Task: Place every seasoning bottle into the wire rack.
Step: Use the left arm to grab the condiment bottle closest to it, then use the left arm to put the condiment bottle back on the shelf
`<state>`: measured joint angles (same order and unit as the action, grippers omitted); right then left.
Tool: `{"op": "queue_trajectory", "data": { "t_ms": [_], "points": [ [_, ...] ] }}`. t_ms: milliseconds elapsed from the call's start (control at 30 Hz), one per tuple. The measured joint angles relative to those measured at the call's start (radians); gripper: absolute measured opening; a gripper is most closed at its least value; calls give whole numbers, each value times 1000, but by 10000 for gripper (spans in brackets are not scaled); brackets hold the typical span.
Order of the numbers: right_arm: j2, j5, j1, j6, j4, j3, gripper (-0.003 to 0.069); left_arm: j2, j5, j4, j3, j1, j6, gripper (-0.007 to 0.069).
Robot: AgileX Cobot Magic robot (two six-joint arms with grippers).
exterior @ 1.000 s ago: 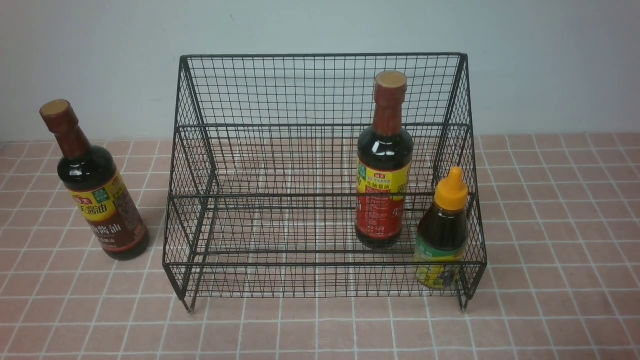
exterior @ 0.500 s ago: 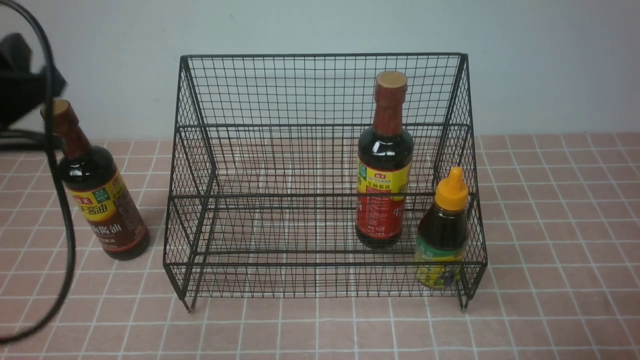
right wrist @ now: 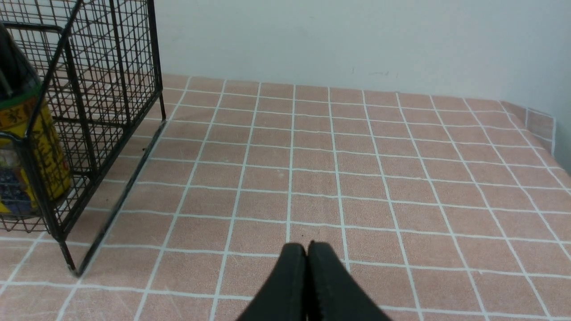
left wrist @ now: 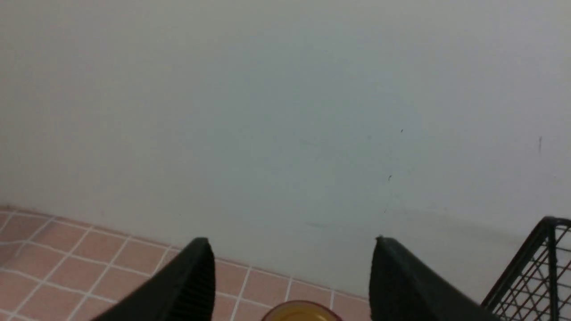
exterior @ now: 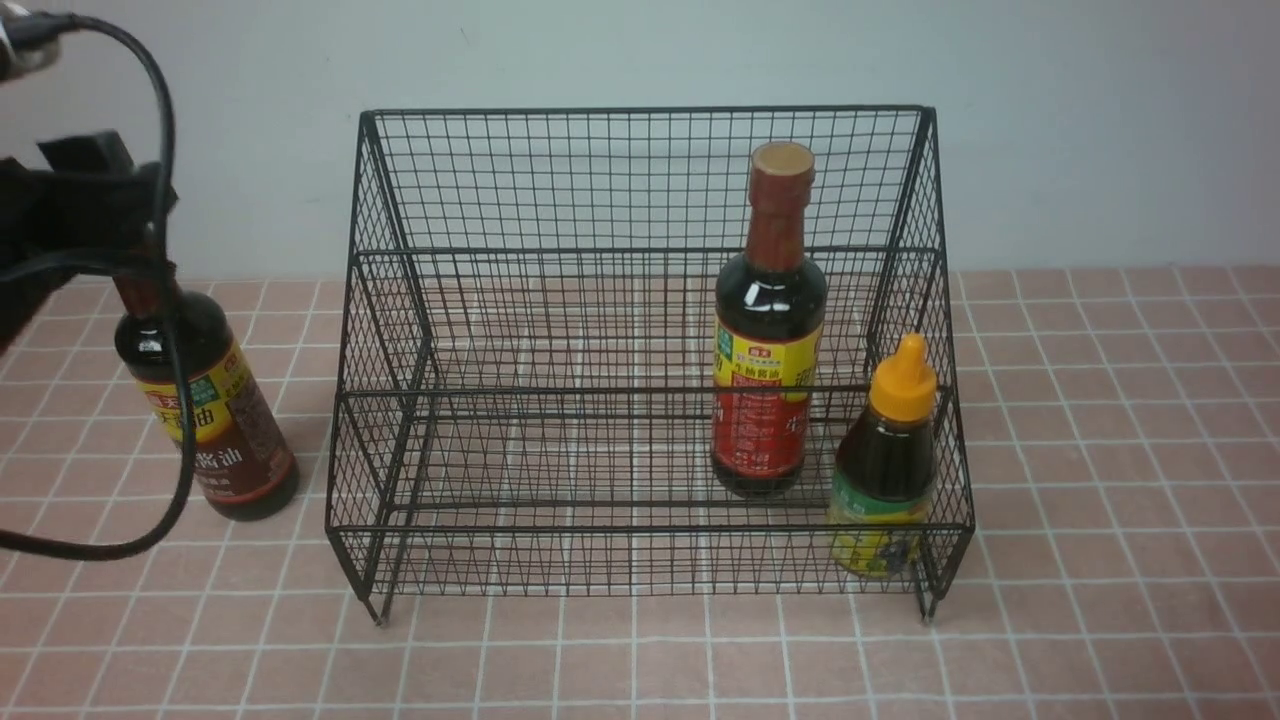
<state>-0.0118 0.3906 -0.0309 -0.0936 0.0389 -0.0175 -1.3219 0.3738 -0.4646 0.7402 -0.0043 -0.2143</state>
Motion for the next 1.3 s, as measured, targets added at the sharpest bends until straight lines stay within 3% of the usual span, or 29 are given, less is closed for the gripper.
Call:
{"op": "queue_trajectory", "data": {
  "t_ms": [633,733,800,1000,1300],
  "points": [
    [0,0,0,0,0,0,-14,-143,31,0,2,0,-7,420],
    [0,0,0,0,0,0,-14,-155,31,0,2,0,-7,365],
    [0,0,0,0,0,0,-14,-156,31,1,2,0,-9,258],
    [0,0,0,0,0,0,-14,-152,23,40,2,0,-13,256],
    [0,0,0,0,0,0,-14,51,-138,152,22,0,-7,256]
  ]
}}
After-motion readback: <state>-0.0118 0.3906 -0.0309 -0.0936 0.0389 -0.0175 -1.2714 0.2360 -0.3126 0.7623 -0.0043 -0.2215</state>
